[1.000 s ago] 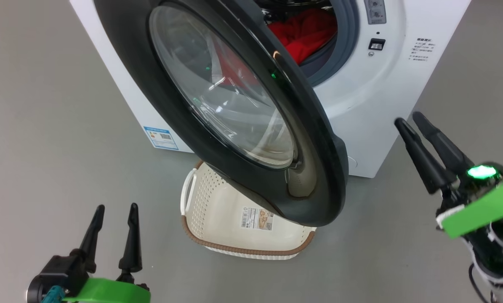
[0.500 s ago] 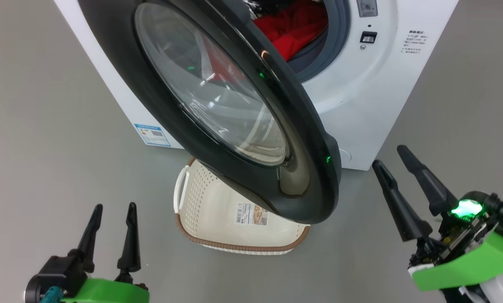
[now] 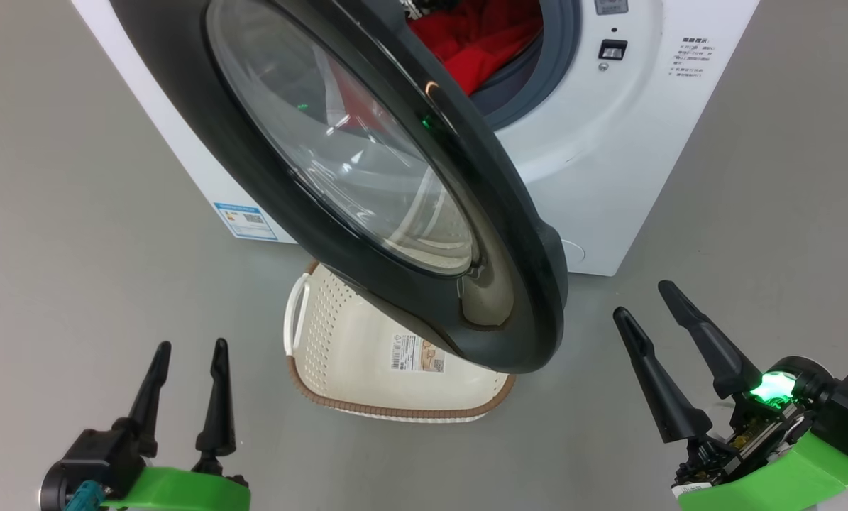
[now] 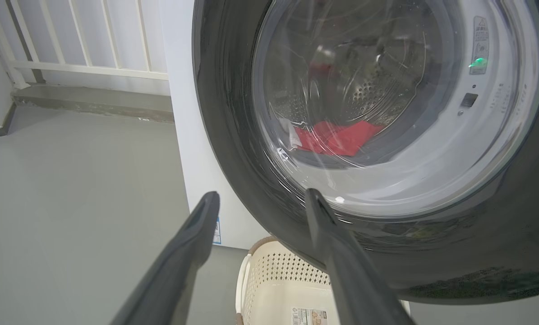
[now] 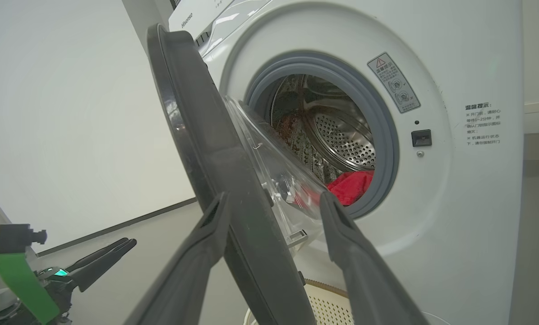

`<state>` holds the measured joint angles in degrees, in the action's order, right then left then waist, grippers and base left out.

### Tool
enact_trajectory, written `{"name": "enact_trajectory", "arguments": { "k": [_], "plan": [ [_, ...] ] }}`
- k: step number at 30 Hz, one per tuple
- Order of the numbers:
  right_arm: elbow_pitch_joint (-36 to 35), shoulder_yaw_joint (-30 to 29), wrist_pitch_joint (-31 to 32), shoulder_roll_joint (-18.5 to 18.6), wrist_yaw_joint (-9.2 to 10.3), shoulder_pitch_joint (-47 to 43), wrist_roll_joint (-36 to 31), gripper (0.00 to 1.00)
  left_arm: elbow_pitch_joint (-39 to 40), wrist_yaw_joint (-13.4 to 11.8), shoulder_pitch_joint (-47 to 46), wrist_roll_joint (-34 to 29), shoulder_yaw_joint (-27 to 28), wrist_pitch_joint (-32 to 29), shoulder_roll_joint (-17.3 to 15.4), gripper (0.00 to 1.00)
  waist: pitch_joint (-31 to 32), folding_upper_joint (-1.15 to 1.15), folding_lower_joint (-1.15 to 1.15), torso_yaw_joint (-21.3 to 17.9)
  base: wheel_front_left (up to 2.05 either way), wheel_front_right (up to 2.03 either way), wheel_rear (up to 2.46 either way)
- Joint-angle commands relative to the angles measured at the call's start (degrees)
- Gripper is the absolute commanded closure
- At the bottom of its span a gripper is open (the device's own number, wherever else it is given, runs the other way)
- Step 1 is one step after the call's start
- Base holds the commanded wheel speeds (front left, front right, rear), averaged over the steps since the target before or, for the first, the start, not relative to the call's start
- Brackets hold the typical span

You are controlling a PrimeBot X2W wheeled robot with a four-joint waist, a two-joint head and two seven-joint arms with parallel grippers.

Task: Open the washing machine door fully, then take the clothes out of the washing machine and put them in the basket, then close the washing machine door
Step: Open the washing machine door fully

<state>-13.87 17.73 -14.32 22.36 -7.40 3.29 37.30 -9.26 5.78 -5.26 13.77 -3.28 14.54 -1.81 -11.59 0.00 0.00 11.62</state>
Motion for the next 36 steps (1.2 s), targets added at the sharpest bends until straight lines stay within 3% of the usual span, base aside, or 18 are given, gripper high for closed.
{"name": "enact_trajectory", "arguments": {
  "k": [1, 29, 30, 32, 33, 36],
  "plan": [
    [-1.0, 0.9, -0.7, 0.8, -0.09, -0.7, -0.8, 0.0, 1.4, -0.2, -1.4, 0.2, 2.0, 0.5, -1.1, 0.0, 0.1, 0.0, 0.0, -0.1, 0.0, 0.0, 0.0],
    [3.7, 0.7, -0.7, 2.6, -0.09, 3.2, -0.3, 0.0, 1.1, -0.2, -1.2, 0.3, 2.0, 0.5, -1.1, 0.0, 0.9, 0.0, 0.0, 0.2, 0.0, 0.0, 0.0],
    [3.8, 0.8, -0.7, 2.7, -0.09, 3.5, -0.2, 0.24, 1.2, -0.2, -1.2, 0.4, 2.0, 0.5, -1.1, 0.0, 0.9, 0.0, 0.0, 0.2, 0.0, 0.0, 0.0],
    [3.8, 0.9, -0.7, 3.1, -0.09, 4.1, -0.1, 0.83, 1.2, -0.3, -1.2, 0.4, 2.0, 0.5, -1.1, 0.0, 0.9, 0.0, 0.0, 0.3, 0.0, 0.0, 0.0],
    [3.7, 1.0, -0.7, 3.3, -0.09, 4.4, 0.0, 1.0, 1.2, -0.3, -1.1, 0.5, 1.9, 0.5, -1.1, 0.0, 0.8, 0.0, 0.0, 0.3, 0.0, 0.0, 0.0],
    [3.3, 0.9, -0.7, 3.9, -0.09, 5.5, 0.5, 1.0, 1.3, -0.4, -1.2, 0.6, 1.8, 0.5, -1.1, 0.0, 0.5, 0.0, 0.0, 0.4, 0.0, 0.0, 0.0]
  ]
}}
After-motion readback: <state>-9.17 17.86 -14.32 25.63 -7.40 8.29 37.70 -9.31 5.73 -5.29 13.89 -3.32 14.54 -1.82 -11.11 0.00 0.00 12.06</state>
